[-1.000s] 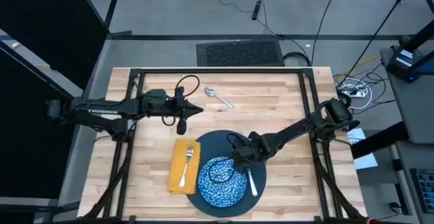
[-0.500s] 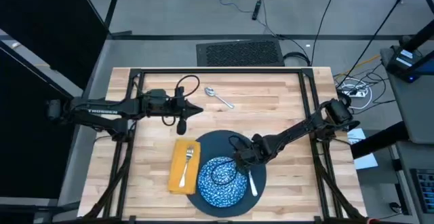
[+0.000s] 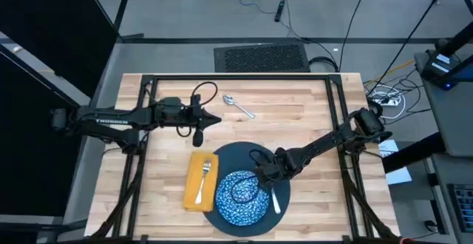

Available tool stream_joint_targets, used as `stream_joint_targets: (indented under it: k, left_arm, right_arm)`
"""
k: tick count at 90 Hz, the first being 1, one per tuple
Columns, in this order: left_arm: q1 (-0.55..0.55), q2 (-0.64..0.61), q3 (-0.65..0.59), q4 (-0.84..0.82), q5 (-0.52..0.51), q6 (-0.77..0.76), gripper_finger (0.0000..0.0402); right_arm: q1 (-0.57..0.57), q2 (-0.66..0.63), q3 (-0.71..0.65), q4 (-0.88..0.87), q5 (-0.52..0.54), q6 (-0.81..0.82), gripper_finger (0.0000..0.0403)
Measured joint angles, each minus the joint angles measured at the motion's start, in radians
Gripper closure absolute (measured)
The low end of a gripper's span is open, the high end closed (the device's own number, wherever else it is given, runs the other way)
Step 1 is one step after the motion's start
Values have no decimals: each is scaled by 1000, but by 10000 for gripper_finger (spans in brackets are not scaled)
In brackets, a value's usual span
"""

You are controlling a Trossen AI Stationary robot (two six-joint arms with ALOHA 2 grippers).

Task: Set table place
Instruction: Adjust the silver table knife

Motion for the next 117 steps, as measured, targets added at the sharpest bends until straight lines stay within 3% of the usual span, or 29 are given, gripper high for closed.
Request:
stream_joint_targets:
  k: [117]
  left_arm:
    - [-1,0,0,1,0,-2,402]
  right_arm:
    - [52,-2,2,-117,5,69,403]
